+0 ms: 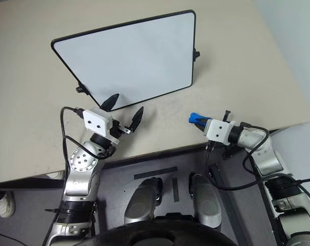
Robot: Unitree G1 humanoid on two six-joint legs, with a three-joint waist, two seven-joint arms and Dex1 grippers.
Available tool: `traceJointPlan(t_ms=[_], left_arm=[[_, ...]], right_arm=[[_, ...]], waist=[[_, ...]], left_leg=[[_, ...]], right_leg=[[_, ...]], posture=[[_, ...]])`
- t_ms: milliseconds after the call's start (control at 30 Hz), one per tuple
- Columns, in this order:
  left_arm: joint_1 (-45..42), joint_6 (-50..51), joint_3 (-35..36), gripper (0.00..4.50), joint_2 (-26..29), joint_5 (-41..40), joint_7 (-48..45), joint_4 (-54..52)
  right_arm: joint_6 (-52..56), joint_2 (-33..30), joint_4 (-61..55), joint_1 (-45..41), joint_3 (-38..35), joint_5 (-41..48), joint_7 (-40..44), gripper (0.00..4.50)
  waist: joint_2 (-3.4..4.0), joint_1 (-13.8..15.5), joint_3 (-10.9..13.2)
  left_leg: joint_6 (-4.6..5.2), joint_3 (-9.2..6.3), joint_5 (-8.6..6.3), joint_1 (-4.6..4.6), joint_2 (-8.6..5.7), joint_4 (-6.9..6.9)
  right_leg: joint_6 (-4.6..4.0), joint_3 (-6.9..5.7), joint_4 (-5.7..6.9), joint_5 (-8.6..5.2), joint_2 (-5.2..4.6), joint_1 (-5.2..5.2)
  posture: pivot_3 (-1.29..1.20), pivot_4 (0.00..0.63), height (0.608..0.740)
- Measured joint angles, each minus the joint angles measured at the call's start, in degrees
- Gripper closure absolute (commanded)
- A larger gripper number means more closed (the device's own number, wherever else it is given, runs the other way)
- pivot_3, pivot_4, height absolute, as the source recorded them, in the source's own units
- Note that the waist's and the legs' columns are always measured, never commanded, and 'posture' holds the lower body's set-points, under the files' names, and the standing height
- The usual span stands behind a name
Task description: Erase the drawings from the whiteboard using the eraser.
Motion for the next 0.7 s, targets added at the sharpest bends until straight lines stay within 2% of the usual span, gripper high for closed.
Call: traceJointPlan(t_ms=[233, 367, 700], left_arm=[[-1.5, 2.5, 0.9, 0.12, 1.8, -0.8, -1.2, -0.1], [-2.4, 4.8, 0.9, 0.12, 2.6, -1.6, -1.8, -1.2], [-3.1, 8.3, 1.3, 0.12, 4.3, -2.3, -2.4, -3.7]], right_arm=[[2.7, 1.0, -3.9, -0.1, -1.8, 0.2, -0.2, 0.09], [3.7, 1.6, -7.2, -0.1, -4.1, 0.5, -1.1, 0.04], [5.8, 4.5, -8.9, 0.2, -6.8, 0.6, -4.0, 0.04]], waist=[[0.00, 0.1, 0.0], [0.00, 0.2, 0.0], [0.01, 0.3, 0.0]], left_leg=[[-0.01, -0.02, -0.01, 0.07, -0.02, -0.02], [-0.02, -0.03, -0.05, 0.05, -0.03, -0.02], [-0.01, -0.05, -0.03, 0.07, -0.03, -0.02]], right_leg=[[0.11, 0.02, -0.01, -0.08, 0.01, 0.10], [-0.34, 0.02, -0.01, 0.15, 0.00, 0.10], [0.07, 0.02, 0.00, -0.10, 0.01, 0.10]], posture=[[0.00, 0.150, 0.740], [0.00, 0.150, 0.740], [0.00, 0.150, 0.740]])
